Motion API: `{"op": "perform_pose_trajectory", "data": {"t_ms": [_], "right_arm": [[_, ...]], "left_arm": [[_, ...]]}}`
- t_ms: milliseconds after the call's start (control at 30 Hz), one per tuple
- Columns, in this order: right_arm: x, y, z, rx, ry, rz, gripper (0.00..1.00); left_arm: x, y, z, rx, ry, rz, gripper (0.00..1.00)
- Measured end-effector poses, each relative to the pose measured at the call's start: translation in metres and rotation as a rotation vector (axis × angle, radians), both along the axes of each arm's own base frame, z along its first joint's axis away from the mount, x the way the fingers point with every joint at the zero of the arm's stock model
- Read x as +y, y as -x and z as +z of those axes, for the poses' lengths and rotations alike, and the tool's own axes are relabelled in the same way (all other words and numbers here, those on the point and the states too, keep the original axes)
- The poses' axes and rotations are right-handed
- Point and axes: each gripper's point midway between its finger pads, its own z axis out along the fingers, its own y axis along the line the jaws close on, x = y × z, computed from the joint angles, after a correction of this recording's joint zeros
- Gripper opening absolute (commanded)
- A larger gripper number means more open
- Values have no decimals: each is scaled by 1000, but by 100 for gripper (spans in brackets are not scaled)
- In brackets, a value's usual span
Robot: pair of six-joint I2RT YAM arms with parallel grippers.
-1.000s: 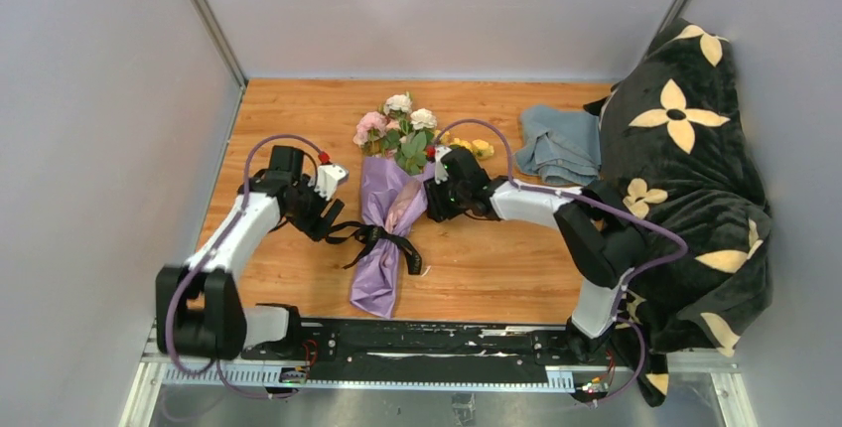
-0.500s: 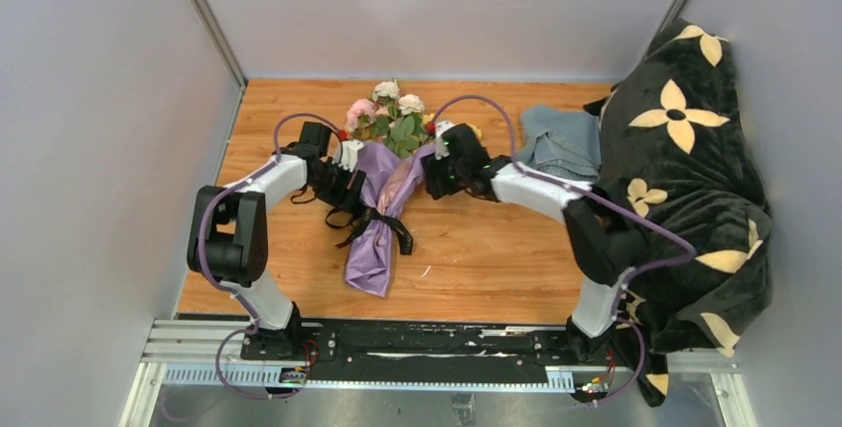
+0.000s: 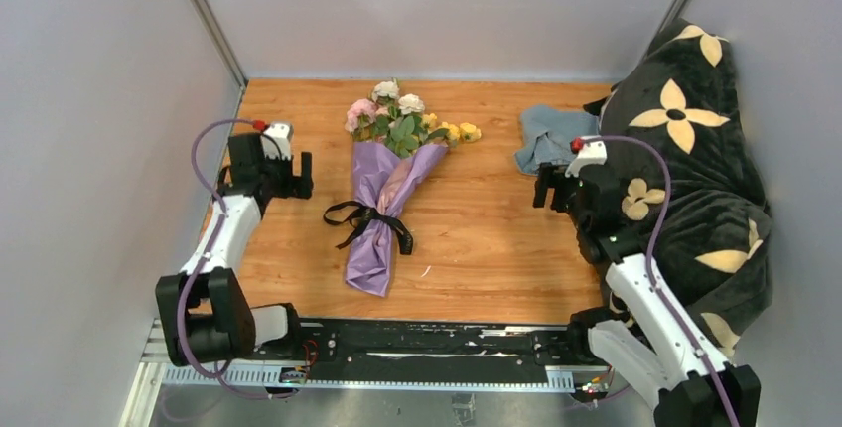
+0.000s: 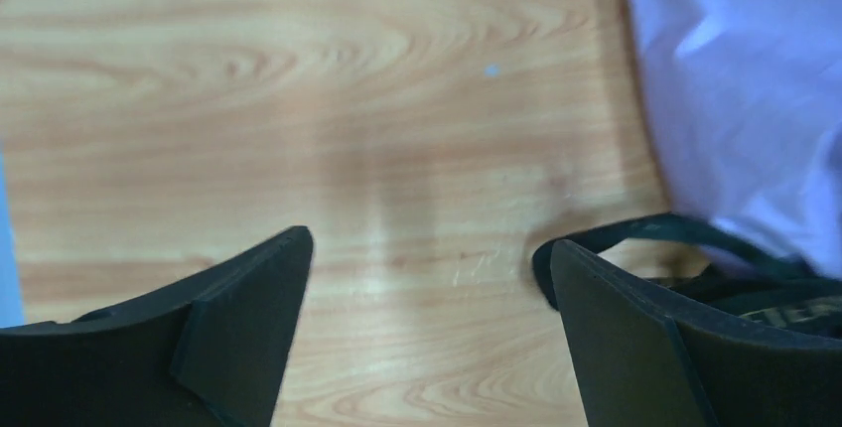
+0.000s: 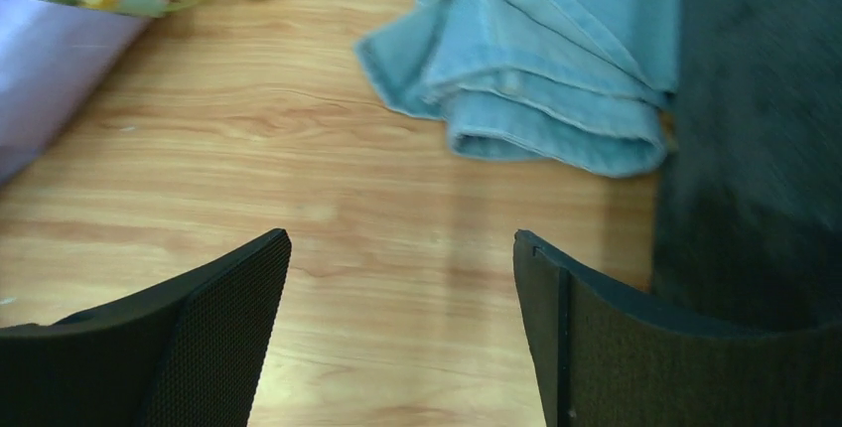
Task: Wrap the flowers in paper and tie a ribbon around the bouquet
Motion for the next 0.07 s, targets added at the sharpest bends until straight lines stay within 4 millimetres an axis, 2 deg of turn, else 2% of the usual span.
{"op": "perform_pose_trajectory", "data": {"t_ms": [67], "right_arm": [[-17,8,-13,-5,17,-87,88]], "left_arm": [[8,17,-26,13,-22,61,100]]}}
